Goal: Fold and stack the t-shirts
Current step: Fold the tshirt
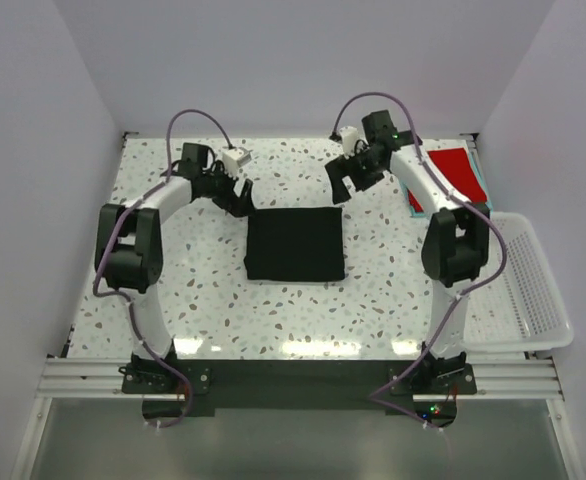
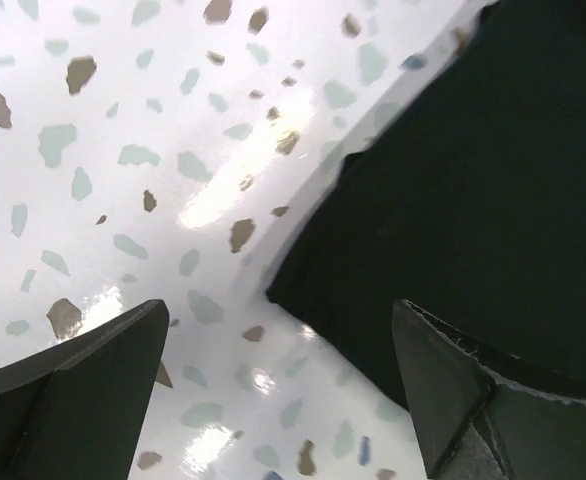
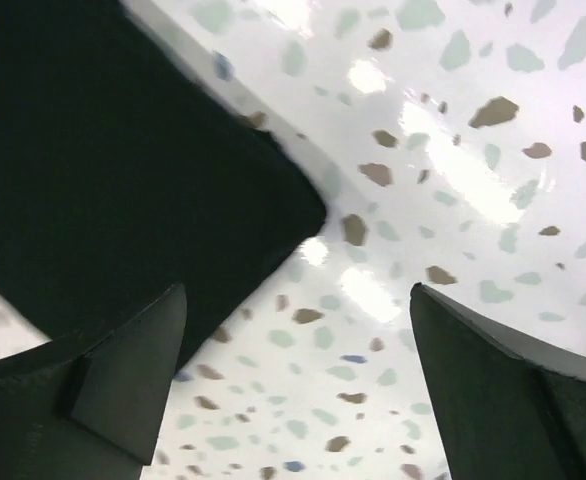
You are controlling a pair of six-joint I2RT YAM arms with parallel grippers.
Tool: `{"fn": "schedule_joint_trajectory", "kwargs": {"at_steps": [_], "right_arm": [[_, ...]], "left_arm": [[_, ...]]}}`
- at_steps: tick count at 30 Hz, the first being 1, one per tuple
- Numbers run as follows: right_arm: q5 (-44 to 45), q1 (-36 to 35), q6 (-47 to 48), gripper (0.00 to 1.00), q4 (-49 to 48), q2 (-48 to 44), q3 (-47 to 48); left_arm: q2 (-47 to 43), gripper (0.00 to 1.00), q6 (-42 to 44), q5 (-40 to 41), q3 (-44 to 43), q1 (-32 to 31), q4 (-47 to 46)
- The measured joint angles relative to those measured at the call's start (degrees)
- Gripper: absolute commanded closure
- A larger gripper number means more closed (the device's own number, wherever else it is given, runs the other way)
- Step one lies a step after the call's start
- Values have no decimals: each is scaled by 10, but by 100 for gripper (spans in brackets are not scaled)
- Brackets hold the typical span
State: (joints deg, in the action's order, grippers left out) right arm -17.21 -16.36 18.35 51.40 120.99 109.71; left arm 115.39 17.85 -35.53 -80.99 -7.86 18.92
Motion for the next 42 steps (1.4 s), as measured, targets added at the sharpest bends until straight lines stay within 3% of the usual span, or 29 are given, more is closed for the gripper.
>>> {"fn": "schedule_joint_trajectory", "kwargs": {"at_steps": [5, 9, 14, 18, 20, 23, 28, 35, 38, 42], "right_arm": [[-134, -5, -87, 1, -32, -106, -66], [-242, -60, -144, 1, -73, -150, -186], [-330, -134, -201, 1, -95, -138, -315], [-366, -132, -215, 1, -112, -94, -343], [-381, -112, -214, 1, -123, -54, -346], [-446, -61, -216, 1, -128, -8, -357], [-487, -6, -169, 1, -93, -5, -376], [-464, -4, -68, 1, 56, -39, -315], [-450, 4, -83, 1, 41, -68, -247], [-430, 13, -121, 3, -19, -64, -174]], "left_arm": [[-134, 0, -45, -77, 76, -1, -18], [-216, 0, -99, -162, 165, -24, -47], [-225, 0, -179, -244, 282, -89, -72], [-179, 0, -225, -271, 340, -111, -112], [-126, 0, -234, -282, 339, -95, -129], [-66, 0, -241, -369, 330, -53, -136], [-45, 0, -219, -420, 324, -12, -114], [-117, 0, -86, -346, 304, -8, 27], [-163, 0, -90, -318, 257, -8, 36], [-164, 1, -136, -287, 174, -23, -28]]}}
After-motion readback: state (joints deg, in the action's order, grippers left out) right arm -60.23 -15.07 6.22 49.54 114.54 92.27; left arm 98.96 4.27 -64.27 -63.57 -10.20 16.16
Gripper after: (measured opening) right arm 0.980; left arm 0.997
